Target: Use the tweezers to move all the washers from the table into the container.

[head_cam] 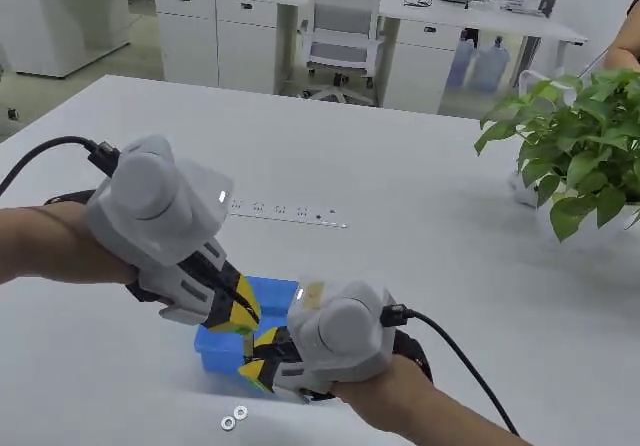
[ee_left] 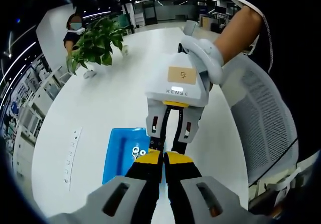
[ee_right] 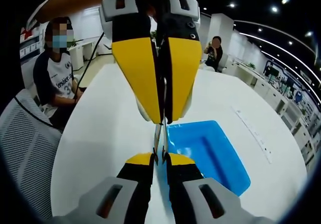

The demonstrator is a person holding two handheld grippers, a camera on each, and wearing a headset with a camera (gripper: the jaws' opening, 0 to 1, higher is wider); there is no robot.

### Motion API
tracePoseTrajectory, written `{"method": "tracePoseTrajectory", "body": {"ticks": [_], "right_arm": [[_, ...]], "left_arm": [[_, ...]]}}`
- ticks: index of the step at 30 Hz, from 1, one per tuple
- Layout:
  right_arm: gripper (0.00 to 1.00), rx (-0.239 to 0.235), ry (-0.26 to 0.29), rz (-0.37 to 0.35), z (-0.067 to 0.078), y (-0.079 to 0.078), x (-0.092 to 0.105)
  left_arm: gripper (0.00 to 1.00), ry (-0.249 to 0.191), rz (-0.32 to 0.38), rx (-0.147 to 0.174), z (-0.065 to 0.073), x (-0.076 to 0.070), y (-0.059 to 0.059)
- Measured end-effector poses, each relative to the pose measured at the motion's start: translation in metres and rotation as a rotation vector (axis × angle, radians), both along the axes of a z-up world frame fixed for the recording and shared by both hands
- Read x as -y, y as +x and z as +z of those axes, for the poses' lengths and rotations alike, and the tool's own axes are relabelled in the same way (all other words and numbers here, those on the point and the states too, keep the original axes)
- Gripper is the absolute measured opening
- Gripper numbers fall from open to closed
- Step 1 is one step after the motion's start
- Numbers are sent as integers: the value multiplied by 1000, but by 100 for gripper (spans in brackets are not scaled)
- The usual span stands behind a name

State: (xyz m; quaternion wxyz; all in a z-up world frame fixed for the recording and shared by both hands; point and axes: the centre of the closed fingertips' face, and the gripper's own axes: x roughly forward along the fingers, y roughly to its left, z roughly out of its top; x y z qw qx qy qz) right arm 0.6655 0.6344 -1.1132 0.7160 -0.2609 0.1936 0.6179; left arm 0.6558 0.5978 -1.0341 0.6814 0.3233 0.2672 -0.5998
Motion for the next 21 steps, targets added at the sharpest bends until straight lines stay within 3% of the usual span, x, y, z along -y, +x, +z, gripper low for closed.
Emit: {"method": "tracePoseTrajectory", "body": {"ticks": [21], "right_arm": [[12, -36, -26, 29, -28, -25, -9]], "left_arm": [[5, 10, 10, -29, -28, -11, -23]]}}
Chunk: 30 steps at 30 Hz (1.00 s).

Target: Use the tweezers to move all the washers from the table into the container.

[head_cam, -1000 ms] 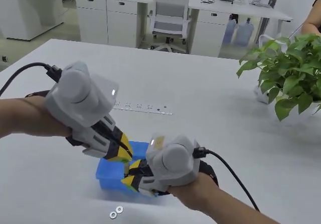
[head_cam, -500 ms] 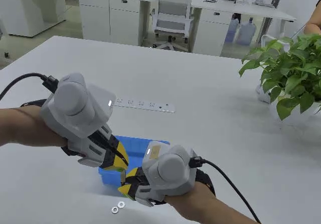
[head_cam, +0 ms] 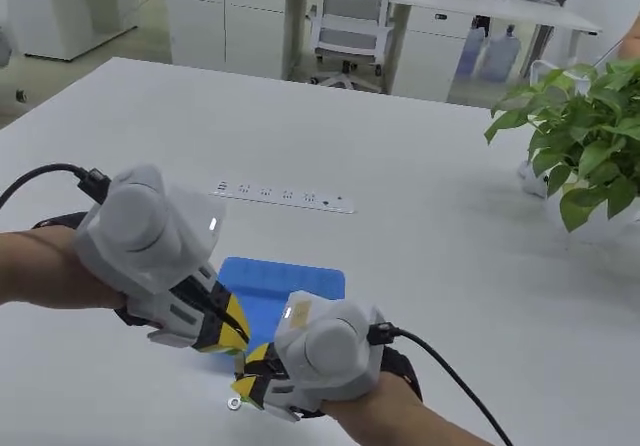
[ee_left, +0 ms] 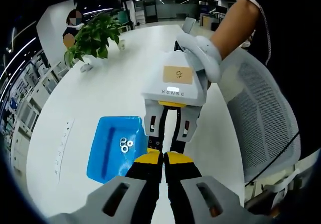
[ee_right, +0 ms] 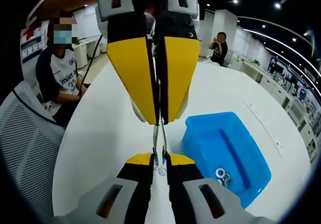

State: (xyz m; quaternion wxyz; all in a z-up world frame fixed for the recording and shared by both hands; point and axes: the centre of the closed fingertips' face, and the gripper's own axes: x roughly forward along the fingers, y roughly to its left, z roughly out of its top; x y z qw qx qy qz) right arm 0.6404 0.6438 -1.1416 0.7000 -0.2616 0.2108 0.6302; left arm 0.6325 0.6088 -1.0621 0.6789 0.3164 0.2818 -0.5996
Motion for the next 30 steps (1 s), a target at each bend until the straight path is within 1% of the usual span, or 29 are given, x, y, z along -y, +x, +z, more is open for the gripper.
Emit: {"method": "tracePoseTrajectory", "body": {"ticks": [4, 15, 18, 19, 20, 21, 22, 23, 24, 25, 27, 28, 30], "right_arm": [[12, -9, -12, 14, -7, -4, -2], [12, -19, -29, 27, -15, -9, -2], [12, -22, -35, 28, -19, -9, -1], [12, -23, -36, 28, -19, -9, -1], [12, -27, -36, 28, -20, -10, -1], [12, -25, -30, 27, -19, -9, -2], [12, -24, -31, 26, -19, -9, -2], [12, -25, -31, 26, -19, -9, -2], [12, -26, -30, 26, -18, -9, -2], [12, -22, -29, 28, -18, -9, -3], [12, -21, -24, 30, -16, -9, -5], [12, -18, -22, 33, -16, -10, -6], [12, -19, -26, 36, -17, -10, -6]], "left_arm": [[5, -2, 3, -8, -6, -1, -3], [6, -10, 18, -36, -15, -5, -6], [6, -5, 16, -29, -19, -7, -7], [6, -3, 17, -33, -20, -7, -7], [6, -4, 18, -37, -21, -8, -8], [6, -13, 23, -39, -20, -8, -8], [6, -14, 23, -35, -20, -8, -7], [6, -16, 25, -43, -20, -8, -8], [6, -15, 24, -40, -20, -8, -8], [6, -13, 23, -25, -19, -8, -6], [6, -24, 25, -38, -17, -7, -7], [6, -26, 26, -38, -17, -6, -7], [6, -20, 25, -42, -18, -7, -7]]}}
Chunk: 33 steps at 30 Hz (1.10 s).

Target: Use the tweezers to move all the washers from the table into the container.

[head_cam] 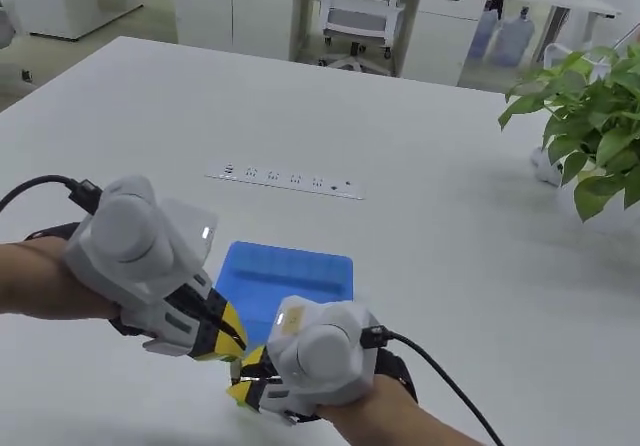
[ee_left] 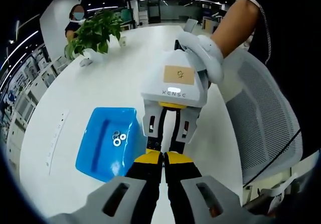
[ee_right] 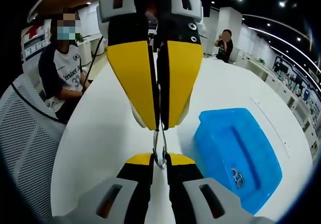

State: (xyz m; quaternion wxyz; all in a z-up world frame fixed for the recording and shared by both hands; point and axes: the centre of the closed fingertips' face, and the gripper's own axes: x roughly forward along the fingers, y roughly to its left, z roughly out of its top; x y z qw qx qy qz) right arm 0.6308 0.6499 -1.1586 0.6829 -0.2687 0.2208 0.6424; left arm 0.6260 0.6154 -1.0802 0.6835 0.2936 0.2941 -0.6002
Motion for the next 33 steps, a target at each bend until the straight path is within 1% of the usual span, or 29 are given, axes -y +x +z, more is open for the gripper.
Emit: {"method": "tracePoseTrajectory", "body": {"ticks": [3, 6, 8, 10, 12, 15, 19, 30, 33], "right_arm": [[12, -3, -3, 1, -2, 0, 1], [12, -5, 1, -1, -2, -1, 1], [12, -2, -1, -1, -1, 0, 1], [12, 1, -3, 2, -1, 0, 1], [12, -12, 0, -6, -2, 1, 1], [12, -10, -3, -7, -3, 1, 1], [11, -20, -4, -10, -3, 1, 1], [9, -29, -9, -24, -4, 0, 1], [9, -28, -10, -31, -4, 0, 1]], "left_arm": [[6, 3, -3, -4, -2, 0, -1], [6, 1, -3, -8, -2, 0, -1], [6, 4, -4, -4, -2, 0, 0], [6, 5, -2, -8, -2, -1, 0], [6, 2, 5, -11, -2, -1, 1], [6, 0, 9, -13, -2, -1, 3], [5, -5, 12, -18, -2, 0, 3], [5, -7, 10, -28, -2, 0, 1], [5, 0, 7, -28, -2, -1, 1]]}}
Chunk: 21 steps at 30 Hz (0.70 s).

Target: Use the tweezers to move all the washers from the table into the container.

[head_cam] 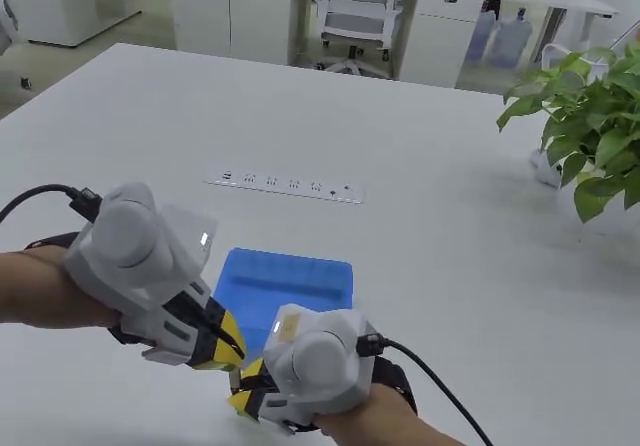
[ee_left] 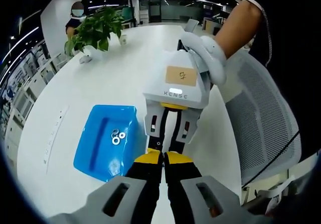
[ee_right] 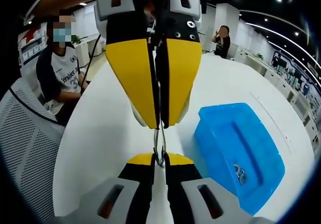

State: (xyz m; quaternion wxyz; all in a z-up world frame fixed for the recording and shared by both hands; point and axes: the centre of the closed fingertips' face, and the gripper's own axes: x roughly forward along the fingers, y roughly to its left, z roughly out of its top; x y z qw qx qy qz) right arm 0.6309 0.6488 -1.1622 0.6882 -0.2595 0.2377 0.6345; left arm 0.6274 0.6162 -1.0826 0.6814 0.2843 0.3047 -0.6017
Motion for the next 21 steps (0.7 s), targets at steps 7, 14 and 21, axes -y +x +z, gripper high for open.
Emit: {"method": "tracePoseTrajectory", "body": {"ticks": [7, 14, 21], "right_arm": [[9, 4, 9, -17, 10, 1, 1], [9, 33, 28, -36, 25, 7, 2], [9, 62, 36, -51, 42, 15, 4]], "left_arm": [[5, -5, -1, 10, 10, 1, 1], [5, -23, -3, 30, 26, 2, 6], [5, -35, -13, 48, 42, 5, 10]]}}
